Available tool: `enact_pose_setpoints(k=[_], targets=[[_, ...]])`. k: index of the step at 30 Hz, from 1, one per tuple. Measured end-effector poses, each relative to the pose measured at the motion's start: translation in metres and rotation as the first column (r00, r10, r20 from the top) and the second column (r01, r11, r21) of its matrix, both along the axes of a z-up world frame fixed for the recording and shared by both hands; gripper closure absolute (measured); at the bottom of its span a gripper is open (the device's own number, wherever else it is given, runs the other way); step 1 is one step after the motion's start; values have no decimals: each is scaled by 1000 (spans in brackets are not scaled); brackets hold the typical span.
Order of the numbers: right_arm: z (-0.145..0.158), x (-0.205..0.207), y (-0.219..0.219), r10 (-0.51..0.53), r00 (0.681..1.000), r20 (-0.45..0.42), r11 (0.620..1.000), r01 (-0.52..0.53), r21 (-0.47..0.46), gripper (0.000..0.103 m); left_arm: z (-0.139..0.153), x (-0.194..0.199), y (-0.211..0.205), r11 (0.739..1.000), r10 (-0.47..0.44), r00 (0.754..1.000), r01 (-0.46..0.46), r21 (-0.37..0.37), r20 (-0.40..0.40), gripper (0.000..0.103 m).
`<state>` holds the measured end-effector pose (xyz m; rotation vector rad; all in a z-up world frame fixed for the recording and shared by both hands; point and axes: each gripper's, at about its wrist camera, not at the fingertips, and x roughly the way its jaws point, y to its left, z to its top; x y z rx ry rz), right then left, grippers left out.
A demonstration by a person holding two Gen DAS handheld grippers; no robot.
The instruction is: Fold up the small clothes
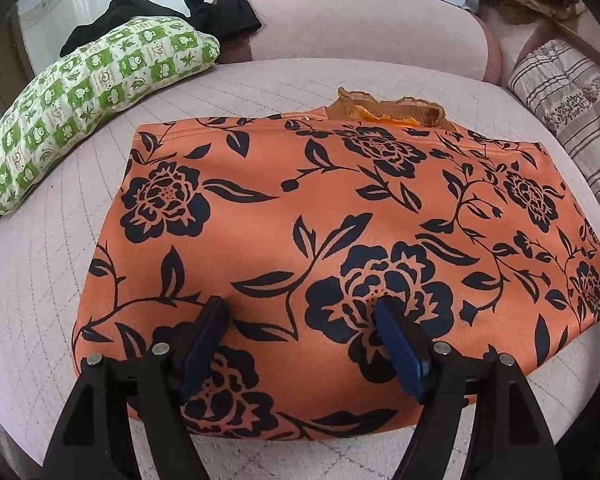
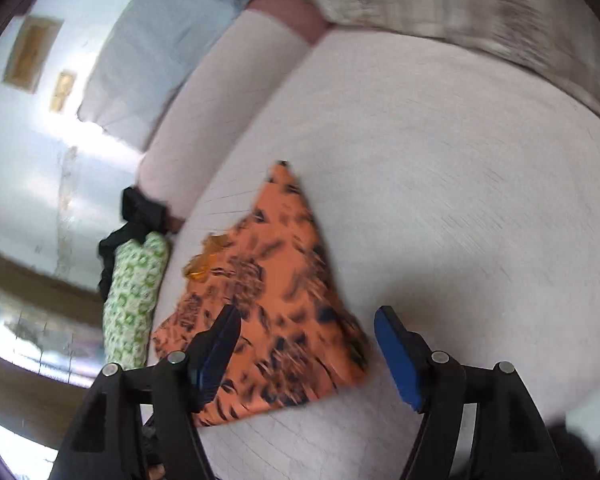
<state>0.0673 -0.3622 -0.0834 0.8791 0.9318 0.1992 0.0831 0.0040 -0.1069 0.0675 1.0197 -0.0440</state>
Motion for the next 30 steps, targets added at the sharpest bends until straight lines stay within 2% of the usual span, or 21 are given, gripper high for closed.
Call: enact_pose_setpoints(k=[2, 4, 5, 9, 10, 11, 12, 14, 16, 17, 18, 21, 22, 23, 25, 27, 28, 30], targets=[[-5, 35, 10, 83, 997, -2, 996, -83, -18, 30, 0, 1, 0, 1000, 1, 1000, -1, -1, -2, 25], [-15, 76, 20, 144, 989, -39, 986, -147, -79, 30, 0, 2, 0, 1000, 3, 1000, -3, -5, -5, 25], [-22, 94, 26, 190, 980, -57, 979, -194, -65, 31, 0, 2, 0, 1000, 3, 1000, -3, -5, -5, 25], [-43, 135, 52, 279, 951, -135, 947, -295, -125, 34, -1, 4, 0, 1000, 7, 1000, -7, -8, -4, 23], [-43, 138, 58, 292, 946, -143, 940, -312, -140, 47, -1, 4, 0, 1000, 8, 1000, -8, -10, -4, 23], [-44, 142, 65, 307, 939, -158, 931, -331, -156, 79, -1, 5, 0, 1000, 8, 1000, -8, -11, -4, 23], [-43, 143, 71, 313, 935, -169, 922, -342, -181, 79, -1, 5, 0, 1000, 6, 1000, -6, -12, -2, 23], [-30, 137, 72, 291, 947, -137, 914, -318, -252, 88, -2, 5, 0, 1000, 3, 1000, -3, -13, 0, 23], [-30, 135, 64, 228, 966, -119, 931, -252, -265, 92, -2, 5, 0, 1000, 8, 1000, -8, -12, 0, 22], [-41, 136, 61, 199, 968, -156, 929, -237, -286, 92, -2, 5, -1, 1000, 8, 1000, -8, -7, 0, 22], [-51, 137, 61, 204, 963, -179, 932, -247, -264, 92, -2, 5, -2, 1000, 9, 1000, -9, -4, -2, 22], [-37, 127, 54, 191, 976, -107, 952, -211, -222, 86, -2, 6, -1, 1000, 13, 1000, -13, -11, -10, 22], [-29, 122, 53, 185, 978, -99, 951, -203, -232, 75, -1, 6, -1, 1000, 15, 1000, -15, -9, -12, 22], [-22, 118, 52, 173, 980, -96, 946, -192, -260, 59, -1, 7, -2, 1000, 17, 1000, -17, -6, -13, 22], [1, 100, 53, 144, 988, -48, 934, -152, -324, 40, -2, 7, -2, 1000, 22, 1000, -22, -5, -15, 22], [28, 76, 57, 139, 990, 23, 908, -118, -401, 40, -1, 7, -3, 1000, 28, 999, -28, -8, -19, 22], [37, 67, 58, 136, 989, 51, 906, -103, -410, 40, -1, 7, -3, 1000, 30, 999, -30, -8, -20, 22], [53, 47, 64, 169, 981, 99, 926, -123, -356, 40, -1, 7, -3, 1000, 30, 999, -30, -9, -20, 22]])
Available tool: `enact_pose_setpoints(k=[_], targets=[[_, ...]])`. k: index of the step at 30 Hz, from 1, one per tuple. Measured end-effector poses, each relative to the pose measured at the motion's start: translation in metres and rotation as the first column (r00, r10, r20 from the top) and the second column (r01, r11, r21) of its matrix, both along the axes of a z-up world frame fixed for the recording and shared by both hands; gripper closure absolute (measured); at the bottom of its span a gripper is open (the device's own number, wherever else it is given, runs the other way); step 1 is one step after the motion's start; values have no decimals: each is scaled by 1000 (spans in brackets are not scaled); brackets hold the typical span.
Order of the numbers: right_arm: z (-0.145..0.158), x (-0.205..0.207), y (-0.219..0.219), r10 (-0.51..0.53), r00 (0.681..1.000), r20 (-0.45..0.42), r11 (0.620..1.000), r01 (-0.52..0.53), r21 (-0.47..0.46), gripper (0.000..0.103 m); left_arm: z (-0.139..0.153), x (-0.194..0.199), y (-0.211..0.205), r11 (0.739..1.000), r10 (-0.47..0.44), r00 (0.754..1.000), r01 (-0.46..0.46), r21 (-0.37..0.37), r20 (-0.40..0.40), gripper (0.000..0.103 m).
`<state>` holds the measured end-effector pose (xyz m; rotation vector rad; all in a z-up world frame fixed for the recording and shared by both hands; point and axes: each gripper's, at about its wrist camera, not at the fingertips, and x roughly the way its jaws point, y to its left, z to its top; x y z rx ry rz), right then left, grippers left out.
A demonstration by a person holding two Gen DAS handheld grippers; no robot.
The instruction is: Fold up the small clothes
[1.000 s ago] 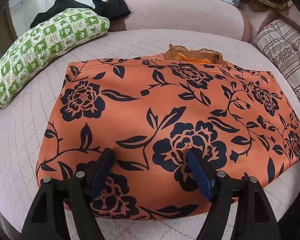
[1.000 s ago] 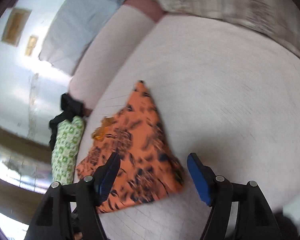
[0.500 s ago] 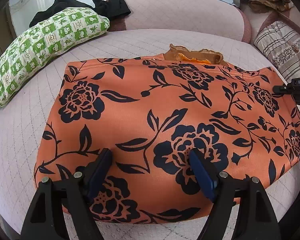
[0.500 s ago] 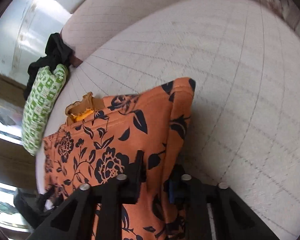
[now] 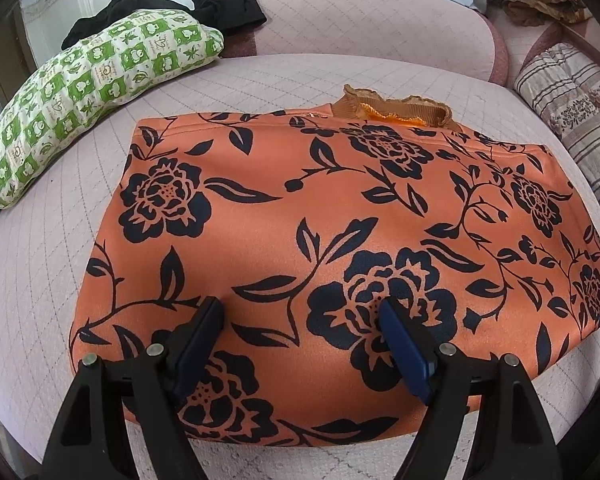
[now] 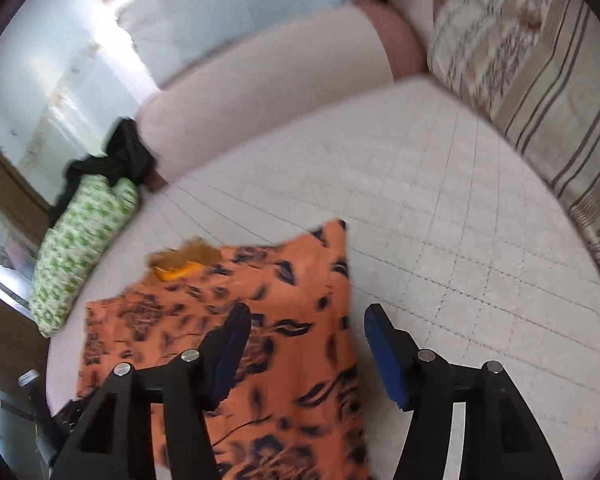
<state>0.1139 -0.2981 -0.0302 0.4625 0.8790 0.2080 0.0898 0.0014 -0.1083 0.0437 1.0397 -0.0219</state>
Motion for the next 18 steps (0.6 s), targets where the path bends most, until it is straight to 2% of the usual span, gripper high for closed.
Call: enact_pose_setpoints(k=[2, 4, 7, 8, 10, 12, 13, 14, 17, 18], targets=[[-1, -12, 20, 68, 998, -16, 997, -67, 37, 40, 0, 0, 0, 1000, 2, 1000, -2, -2, -1, 22], [-14, -18, 38, 137, 989, -63, 988, -131, 86, 40, 0, -1, 0, 1000, 3, 1000, -3, -3, -1, 22], [-52, -18, 55, 166, 973, -163, 984, -151, 99, 40, 0, -1, 0, 1000, 4, 1000, -4, -6, -4, 22], [-72, -16, 51, 117, 965, -237, 991, -99, 86, 48, 0, -2, 1, 1000, 2, 1000, -2, -7, -6, 22], [-78, -19, 37, 58, 969, -242, 990, -25, 137, 64, 0, -2, 1, 1000, 0, 1000, 0, -11, -6, 22], [-66, -27, 33, 49, 975, -216, 985, -11, 173, 55, 0, -2, 1, 1000, 3, 1000, -3, -12, -7, 22], [-59, -33, 32, 46, 979, -196, 985, -12, 173, 41, 0, -2, 1, 1000, 5, 1000, -5, -10, -6, 22], [-50, -43, 30, 36, 985, -168, 985, -7, 170, 35, 0, -2, 0, 1000, 7, 1000, -7, -9, -6, 22], [-46, -67, 28, 4, 985, -171, 976, 33, 214, 30, 0, -2, 0, 1000, 8, 1000, -8, -10, -7, 22], [-50, -80, 26, -15, 982, -189, 965, 64, 255, 30, 0, -3, 0, 1000, 7, 1000, -7, -12, -8, 22]])
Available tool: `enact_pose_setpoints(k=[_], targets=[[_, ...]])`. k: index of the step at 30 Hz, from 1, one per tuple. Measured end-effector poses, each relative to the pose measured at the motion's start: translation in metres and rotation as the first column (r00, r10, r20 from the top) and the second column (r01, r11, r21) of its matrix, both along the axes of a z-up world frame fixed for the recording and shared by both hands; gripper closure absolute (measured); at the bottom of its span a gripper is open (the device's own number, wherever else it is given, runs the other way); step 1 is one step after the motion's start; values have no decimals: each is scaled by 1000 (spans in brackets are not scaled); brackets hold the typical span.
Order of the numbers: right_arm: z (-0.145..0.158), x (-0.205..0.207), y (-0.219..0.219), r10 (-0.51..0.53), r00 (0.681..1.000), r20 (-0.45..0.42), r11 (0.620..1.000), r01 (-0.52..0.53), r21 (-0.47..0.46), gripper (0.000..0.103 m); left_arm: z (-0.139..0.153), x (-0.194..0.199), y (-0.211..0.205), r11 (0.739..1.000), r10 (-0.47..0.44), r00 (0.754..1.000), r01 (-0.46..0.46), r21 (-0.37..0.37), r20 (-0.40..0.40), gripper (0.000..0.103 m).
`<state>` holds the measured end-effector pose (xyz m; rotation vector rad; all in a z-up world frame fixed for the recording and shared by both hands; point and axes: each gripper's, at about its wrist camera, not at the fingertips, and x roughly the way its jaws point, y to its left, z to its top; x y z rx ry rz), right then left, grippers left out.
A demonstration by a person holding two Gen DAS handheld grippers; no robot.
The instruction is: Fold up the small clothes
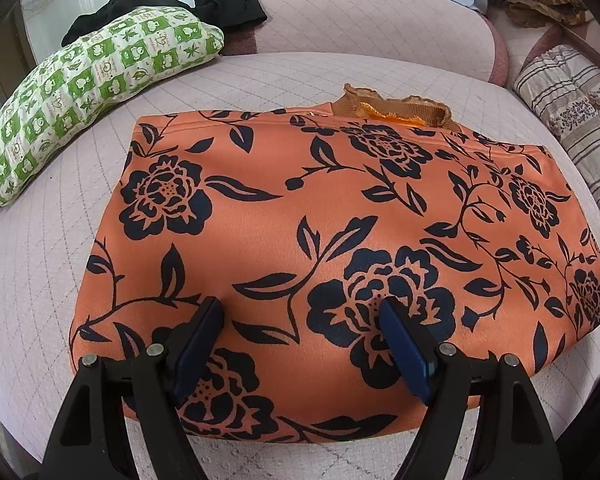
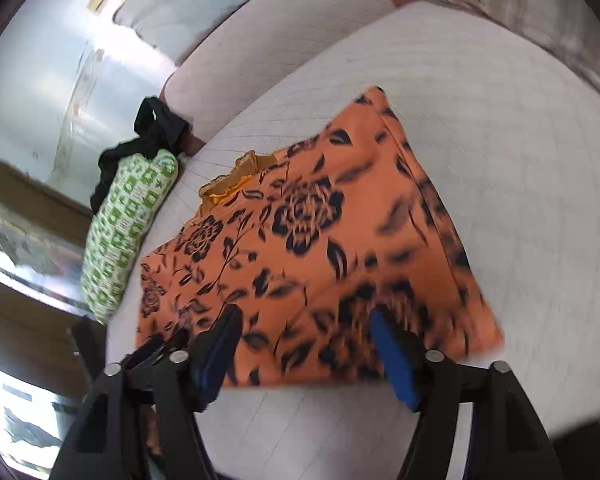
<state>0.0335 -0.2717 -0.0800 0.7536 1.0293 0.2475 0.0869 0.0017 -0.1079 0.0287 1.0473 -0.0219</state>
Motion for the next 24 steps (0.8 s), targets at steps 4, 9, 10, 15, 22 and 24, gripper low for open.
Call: enact_pose_setpoints(k=[4, 9, 10, 15, 22, 24], targets=[[-22, -25, -6, -65, 993, -96, 994, 74, 84, 30, 1, -2, 1, 1000, -1, 1000, 1, -1, -2, 22], [-44, -20, -20, -150, 978, -148, 974, 172, 146, 25, 1, -3, 3, 1000, -3, 1000, 2, -4, -6, 22], [-45, -15, -22, -164, 975, -147, 973, 185, 140, 25, 2, -3, 3, 1000, -3, 1000, 3, -5, -7, 22], [-53, 6, -33, -248, 957, -152, 946, 273, 178, 24, 2, -3, 3, 1000, -3, 1000, 3, -6, -8, 22], [-48, 11, -33, -253, 962, -106, 956, 266, 125, 32, 1, -2, 3, 1000, -6, 1000, 6, -2, -2, 21], [-46, 12, -31, -245, 965, -92, 962, 254, 102, 34, 1, -2, 3, 1000, -6, 1000, 6, -2, -4, 21]])
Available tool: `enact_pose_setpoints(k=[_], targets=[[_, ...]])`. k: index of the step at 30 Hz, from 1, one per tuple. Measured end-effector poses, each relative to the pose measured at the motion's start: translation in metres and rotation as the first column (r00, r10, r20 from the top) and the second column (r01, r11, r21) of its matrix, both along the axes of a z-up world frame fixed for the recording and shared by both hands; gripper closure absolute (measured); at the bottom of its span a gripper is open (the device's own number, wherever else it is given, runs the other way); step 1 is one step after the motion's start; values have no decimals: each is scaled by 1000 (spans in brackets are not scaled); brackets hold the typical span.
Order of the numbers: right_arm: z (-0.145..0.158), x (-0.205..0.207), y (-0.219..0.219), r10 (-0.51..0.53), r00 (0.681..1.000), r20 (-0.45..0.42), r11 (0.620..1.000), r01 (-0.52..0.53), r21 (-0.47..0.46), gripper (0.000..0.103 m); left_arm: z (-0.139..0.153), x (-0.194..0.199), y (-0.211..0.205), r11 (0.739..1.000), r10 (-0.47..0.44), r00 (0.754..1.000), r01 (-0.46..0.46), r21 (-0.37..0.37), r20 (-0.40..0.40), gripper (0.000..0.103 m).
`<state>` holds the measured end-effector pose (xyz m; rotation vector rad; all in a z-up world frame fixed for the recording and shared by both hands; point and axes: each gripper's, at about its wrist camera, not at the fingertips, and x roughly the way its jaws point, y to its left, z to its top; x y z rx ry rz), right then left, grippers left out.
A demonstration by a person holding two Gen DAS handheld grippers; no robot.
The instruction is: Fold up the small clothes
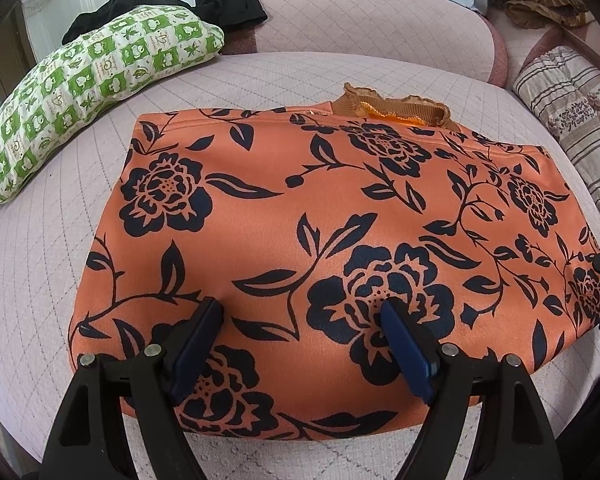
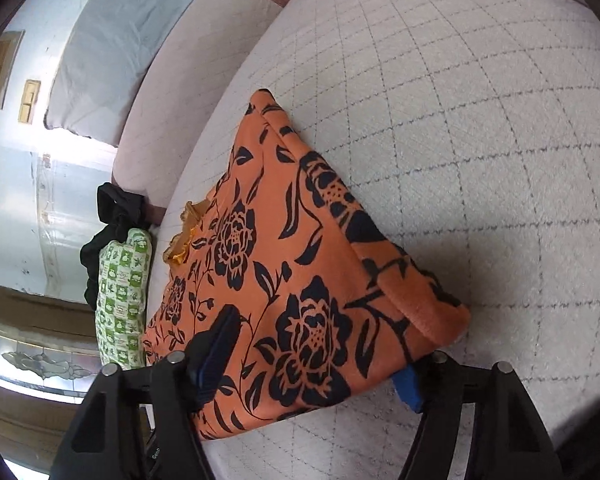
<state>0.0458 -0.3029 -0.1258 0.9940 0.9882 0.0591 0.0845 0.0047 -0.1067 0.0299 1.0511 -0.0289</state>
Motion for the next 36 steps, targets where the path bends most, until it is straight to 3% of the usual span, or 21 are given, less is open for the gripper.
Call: enact_pose_setpoints(k=[2, 5, 7, 10, 12, 13, 14, 15, 19, 25, 28, 31, 34, 36], targets=[[3, 1, 3, 4, 1000, 5, 1000, -4, -20, 37, 5, -2, 3, 1000, 11, 1000, -11, -18, 4, 21], [2, 3, 6, 18, 1000, -3, 999, -18, -49, 37, 20, -12, 9, 997, 38, 997, -32, -72, 73, 21], [0, 3, 6, 9, 1000, 3, 999, -9, -44, 37, 21, -14, 5, 998, 29, 996, -25, -57, 79, 21], [0, 5, 6, 5, 1000, 7, 999, -5, -47, 36, 1, -6, -4, 1000, 3, 1000, -3, -14, 3, 21], [-1, 7, 7, 16, 1000, 8, 998, -15, -55, 37, -2, -8, -6, 1000, 6, 1000, -6, 8, 17, 20], [-1, 8, 7, 18, 1000, 3, 997, -17, -69, 49, 2, -10, -7, 1000, 8, 1000, -8, 4, 22, 20], [-1, 10, 6, 21, 1000, -4, 997, -22, -79, 69, 6, -12, -7, 1000, 7, 1000, -7, -15, 28, 20], [-3, 10, 5, 26, 1000, -10, 996, -27, -82, 72, 10, -14, -8, 1000, 11, 999, -10, -19, 35, 20], [-2, 11, 9, 35, 999, -14, 993, -36, -114, 72, 18, -17, -4, 1000, 10, 999, -10, -15, 50, 20], [-3, 10, 8, 20, 1000, -20, 993, -22, -120, 66, 8, -14, 13, 998, 48, 999, -48, -32, 5, 20], [-2, 10, 8, 21, 1000, -16, 991, -23, -129, 66, 20, -21, 18, 998, 53, 998, -52, -45, 40, 20], [0, 13, 11, 39, 999, -18, 986, -42, -164, 73, 26, -26, 25, 997, 73, 994, -71, -34, 84, 20], [2, 15, 15, 45, 999, -19, 980, -48, -192, 74, -1, -17, 30, 997, 83, 997, -83, -6, 5, 20], [3, 15, 16, 45, 999, -19, 979, -48, -200, 74, -8, -18, 29, 998, 65, 998, -65, 17, 18, 19]])
